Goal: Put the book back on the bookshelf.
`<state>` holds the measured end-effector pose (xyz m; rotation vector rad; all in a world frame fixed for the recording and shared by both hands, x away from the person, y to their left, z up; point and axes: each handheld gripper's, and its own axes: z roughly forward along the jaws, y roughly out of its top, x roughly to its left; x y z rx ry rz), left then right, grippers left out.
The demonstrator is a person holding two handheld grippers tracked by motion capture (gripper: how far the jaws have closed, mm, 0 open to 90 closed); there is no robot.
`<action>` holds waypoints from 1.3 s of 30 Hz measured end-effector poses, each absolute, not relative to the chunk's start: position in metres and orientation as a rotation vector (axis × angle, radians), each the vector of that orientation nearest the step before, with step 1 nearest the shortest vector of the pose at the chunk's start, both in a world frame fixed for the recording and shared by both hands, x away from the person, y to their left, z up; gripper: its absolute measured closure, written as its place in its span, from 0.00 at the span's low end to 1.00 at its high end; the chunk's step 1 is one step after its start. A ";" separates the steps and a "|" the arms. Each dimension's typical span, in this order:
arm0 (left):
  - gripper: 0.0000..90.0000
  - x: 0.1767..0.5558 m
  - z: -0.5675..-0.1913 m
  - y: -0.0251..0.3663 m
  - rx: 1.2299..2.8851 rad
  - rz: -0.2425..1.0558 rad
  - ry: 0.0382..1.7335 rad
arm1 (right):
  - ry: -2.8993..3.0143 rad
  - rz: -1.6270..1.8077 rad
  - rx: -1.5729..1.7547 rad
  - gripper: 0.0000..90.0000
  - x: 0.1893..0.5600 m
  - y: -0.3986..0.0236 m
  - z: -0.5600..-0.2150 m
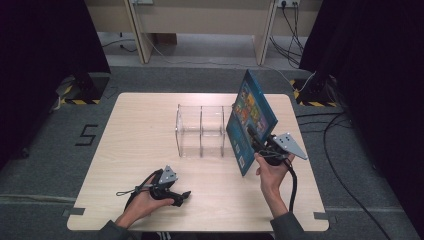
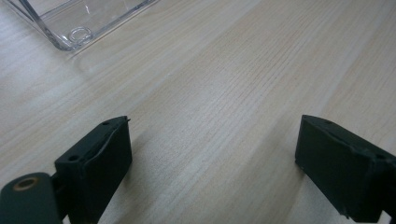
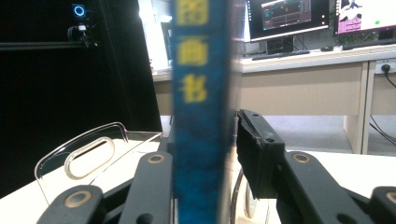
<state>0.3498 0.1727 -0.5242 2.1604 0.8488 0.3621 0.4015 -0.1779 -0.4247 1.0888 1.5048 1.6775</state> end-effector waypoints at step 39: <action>0.11 0.350 -0.524 0.173 2.160 0.362 0.849 | 1.511 1.706 1.128 0.53 0.385 -0.191 -0.423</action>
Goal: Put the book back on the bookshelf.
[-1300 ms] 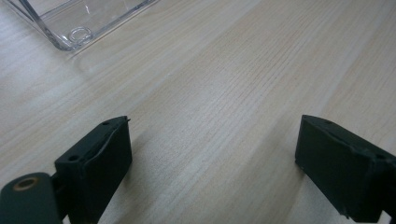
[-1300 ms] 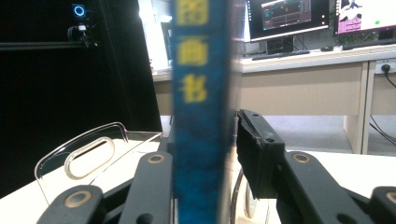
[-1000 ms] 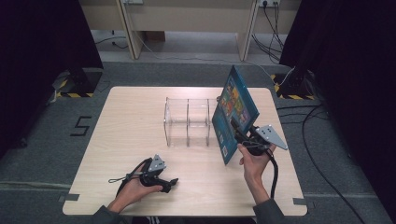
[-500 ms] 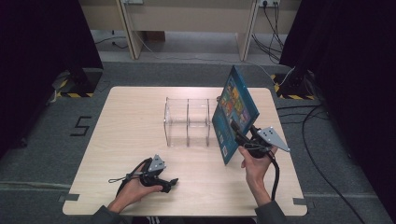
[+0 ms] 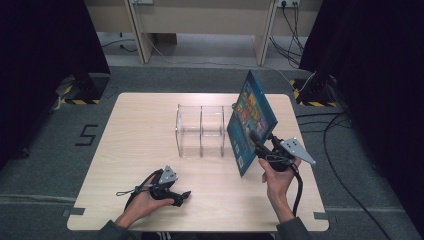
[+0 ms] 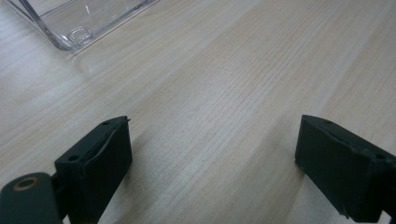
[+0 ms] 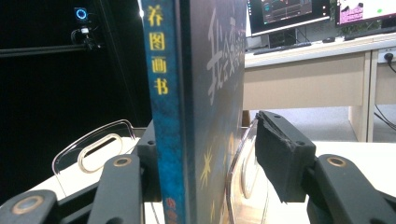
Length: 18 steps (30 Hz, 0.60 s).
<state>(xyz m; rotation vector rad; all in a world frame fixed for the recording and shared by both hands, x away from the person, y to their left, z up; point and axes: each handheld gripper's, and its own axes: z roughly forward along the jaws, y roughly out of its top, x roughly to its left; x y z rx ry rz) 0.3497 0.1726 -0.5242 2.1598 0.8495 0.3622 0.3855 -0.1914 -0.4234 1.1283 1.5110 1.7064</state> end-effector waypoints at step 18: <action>0.11 0.350 -0.524 0.173 2.160 0.362 0.849 | 1.503 1.748 1.147 0.38 0.378 -0.196 -0.421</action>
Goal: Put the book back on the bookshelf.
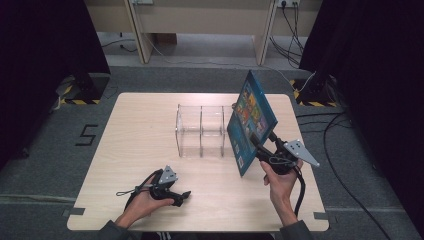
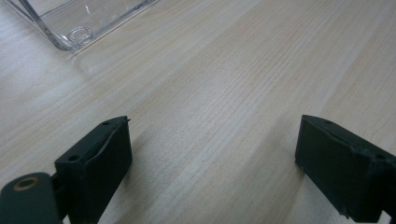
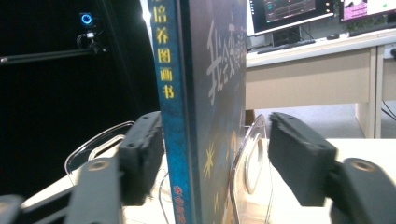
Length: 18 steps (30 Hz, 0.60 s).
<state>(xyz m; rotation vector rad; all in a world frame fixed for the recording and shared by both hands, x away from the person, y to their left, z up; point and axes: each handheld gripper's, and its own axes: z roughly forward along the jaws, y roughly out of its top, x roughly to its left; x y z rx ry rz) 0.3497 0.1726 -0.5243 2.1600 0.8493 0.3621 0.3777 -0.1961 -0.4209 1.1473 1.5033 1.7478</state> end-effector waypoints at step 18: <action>0.11 0.349 -0.524 0.172 2.162 0.360 0.845 | 1.508 1.756 1.119 0.18 0.364 -0.207 -0.425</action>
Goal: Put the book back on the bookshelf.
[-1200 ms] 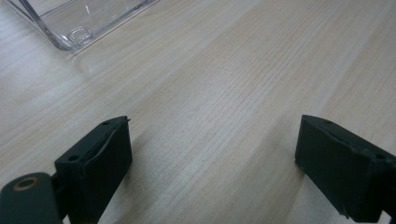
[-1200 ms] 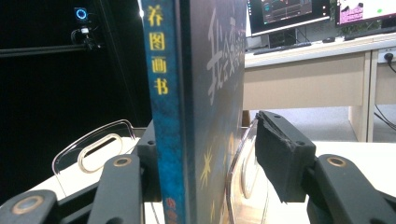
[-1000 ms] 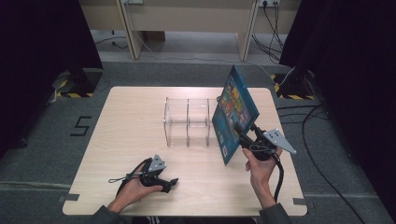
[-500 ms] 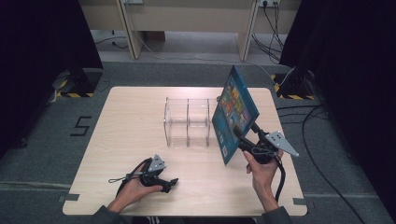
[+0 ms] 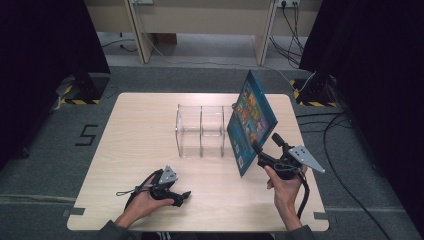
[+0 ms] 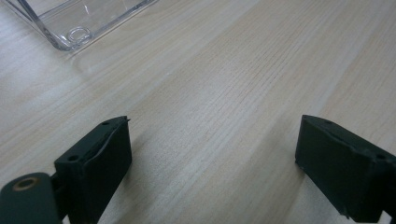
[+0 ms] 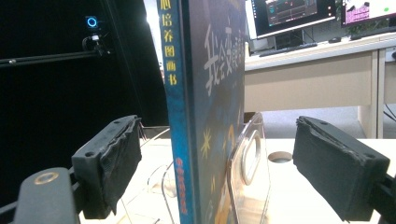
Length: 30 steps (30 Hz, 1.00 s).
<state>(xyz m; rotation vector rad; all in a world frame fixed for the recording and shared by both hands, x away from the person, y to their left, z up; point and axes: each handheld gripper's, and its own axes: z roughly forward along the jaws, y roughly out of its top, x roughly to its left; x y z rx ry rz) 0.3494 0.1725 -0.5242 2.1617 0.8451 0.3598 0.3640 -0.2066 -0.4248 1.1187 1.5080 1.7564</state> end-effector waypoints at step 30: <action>0.10 0.349 -0.524 0.172 2.164 0.359 0.841 | 1.512 1.757 1.142 0.21 0.332 -0.227 -0.436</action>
